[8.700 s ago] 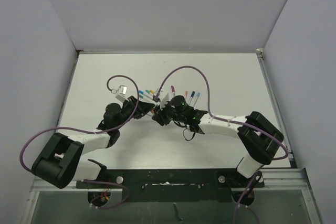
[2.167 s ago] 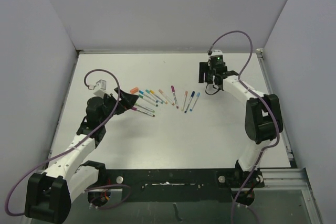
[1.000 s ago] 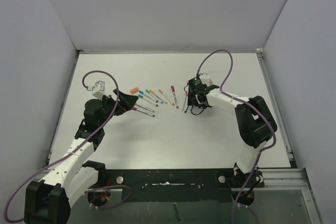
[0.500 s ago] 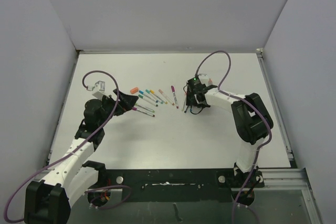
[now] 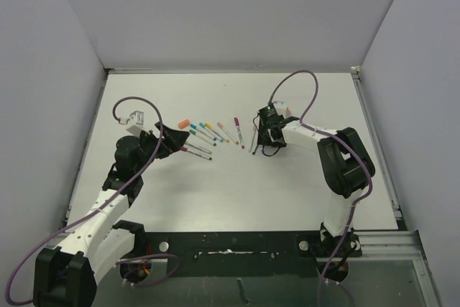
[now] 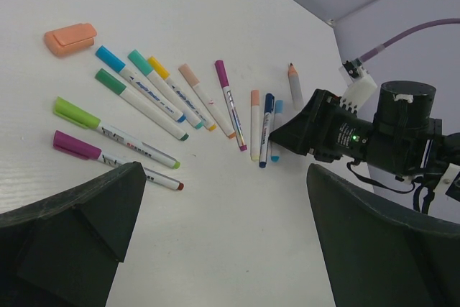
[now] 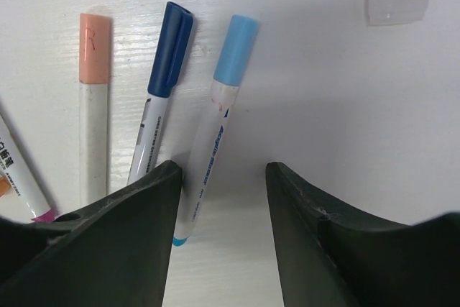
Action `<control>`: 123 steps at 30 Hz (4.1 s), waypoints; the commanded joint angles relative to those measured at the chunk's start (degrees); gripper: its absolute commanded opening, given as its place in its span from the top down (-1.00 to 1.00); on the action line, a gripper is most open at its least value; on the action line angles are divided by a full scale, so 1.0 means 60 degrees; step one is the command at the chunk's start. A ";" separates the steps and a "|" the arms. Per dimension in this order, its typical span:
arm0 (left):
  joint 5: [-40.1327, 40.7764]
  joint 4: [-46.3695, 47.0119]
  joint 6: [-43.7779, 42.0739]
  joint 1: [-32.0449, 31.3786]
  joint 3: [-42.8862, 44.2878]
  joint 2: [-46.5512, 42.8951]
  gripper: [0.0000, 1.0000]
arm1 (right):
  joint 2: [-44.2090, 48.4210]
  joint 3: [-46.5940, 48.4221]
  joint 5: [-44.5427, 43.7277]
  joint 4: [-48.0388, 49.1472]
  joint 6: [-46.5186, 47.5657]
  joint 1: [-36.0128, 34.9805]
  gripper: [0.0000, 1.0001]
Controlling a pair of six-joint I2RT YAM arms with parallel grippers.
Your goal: Open the pen caps
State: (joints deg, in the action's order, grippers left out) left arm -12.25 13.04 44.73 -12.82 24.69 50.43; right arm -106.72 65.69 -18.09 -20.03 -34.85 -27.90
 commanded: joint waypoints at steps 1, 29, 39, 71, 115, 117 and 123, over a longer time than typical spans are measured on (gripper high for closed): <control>-0.0039 0.0303 -0.0131 -0.0012 0.0104 -0.0167 -0.95 | 0.0153 -0.0241 0.0249 0.0268 0.0005 0.0261 0.01; -0.0537 0.1381 0.0197 -0.0412 0.0151 0.0757 -0.95 | 0.1984 -0.1712 0.0447 0.2103 0.1702 0.0312 1.00; -0.1437 0.3572 0.1348 -0.0605 -0.0129 0.2155 -0.92 | 0.3087 -0.2740 0.2622 0.3881 0.3217 -0.0120 1.00; -0.1178 0.5849 0.1729 -0.1980 0.0533 0.5422 -0.49 | 0.2916 -0.1897 0.4210 0.4719 0.4446 -0.3054 1.00; -0.0907 0.5612 0.1763 -0.2151 0.0309 0.4412 1.00 | 0.2287 -0.1203 0.3971 0.4662 0.4666 -0.3641 0.19; -0.0888 0.5545 0.1737 -0.2176 0.0331 0.4344 1.00 | 0.2220 -0.1166 0.3987 0.4711 0.4638 -0.3641 0.22; -0.0844 0.5337 0.1650 -0.2185 0.0360 0.4237 1.00 | 0.2276 -0.1119 0.3981 0.4778 0.4637 -0.3643 0.34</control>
State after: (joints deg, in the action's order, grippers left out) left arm -18.02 43.90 55.86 -25.58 25.56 78.26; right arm -93.82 56.29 6.07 5.56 -7.68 -49.23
